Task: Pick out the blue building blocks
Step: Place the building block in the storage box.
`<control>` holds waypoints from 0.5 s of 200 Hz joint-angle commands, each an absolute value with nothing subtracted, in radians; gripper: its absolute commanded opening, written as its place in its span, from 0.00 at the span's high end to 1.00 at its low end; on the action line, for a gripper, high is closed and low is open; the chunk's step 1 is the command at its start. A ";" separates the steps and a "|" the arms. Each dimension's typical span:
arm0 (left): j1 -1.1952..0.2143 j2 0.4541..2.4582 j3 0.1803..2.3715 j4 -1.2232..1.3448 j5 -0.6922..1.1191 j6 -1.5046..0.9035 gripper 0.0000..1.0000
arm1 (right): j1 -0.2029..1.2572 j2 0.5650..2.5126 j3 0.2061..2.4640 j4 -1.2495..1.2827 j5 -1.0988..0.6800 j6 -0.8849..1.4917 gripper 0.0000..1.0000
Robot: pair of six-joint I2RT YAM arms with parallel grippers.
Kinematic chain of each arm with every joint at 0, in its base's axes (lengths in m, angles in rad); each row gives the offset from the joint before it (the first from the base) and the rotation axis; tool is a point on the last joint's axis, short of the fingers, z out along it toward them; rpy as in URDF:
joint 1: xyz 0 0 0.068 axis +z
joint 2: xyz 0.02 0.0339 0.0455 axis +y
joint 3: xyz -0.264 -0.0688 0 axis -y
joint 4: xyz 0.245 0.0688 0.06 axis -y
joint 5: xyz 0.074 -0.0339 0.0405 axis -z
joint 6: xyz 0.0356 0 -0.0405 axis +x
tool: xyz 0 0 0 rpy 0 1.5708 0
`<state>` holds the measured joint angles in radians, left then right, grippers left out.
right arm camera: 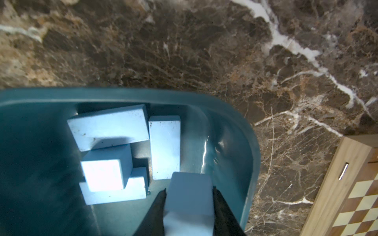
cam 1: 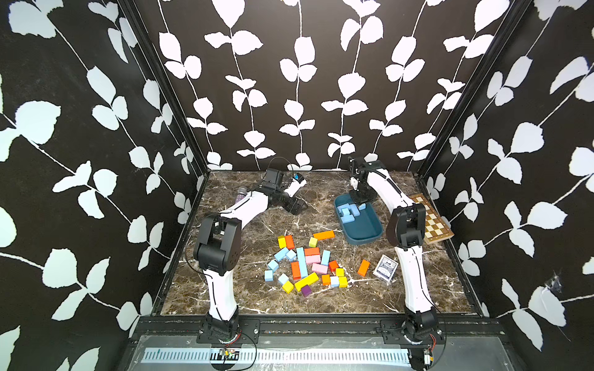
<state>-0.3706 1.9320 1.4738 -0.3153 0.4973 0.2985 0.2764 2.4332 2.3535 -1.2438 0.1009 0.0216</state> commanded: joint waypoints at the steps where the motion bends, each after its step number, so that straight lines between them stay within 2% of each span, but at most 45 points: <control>1: -0.376 1.918 1.502 -0.338 0.505 0.299 0.13 | 0.274 2.427 2.379 -1.253 0.135 0.018 0.57; 57: -0.376 1.894 1.498 -0.357 0.488 0.310 0.13 | 0.276 2.356 2.359 -1.240 0.131 0.031 0.55; 100: -0.362 1.840 1.455 -0.380 0.468 0.286 0.12 | 0.333 2.157 2.122 -1.163 0.063 0.122 0.55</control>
<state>-0.3702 1.9293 1.4738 -0.3466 0.4793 0.2989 0.2859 2.3150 2.2292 -1.1938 0.1070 0.0582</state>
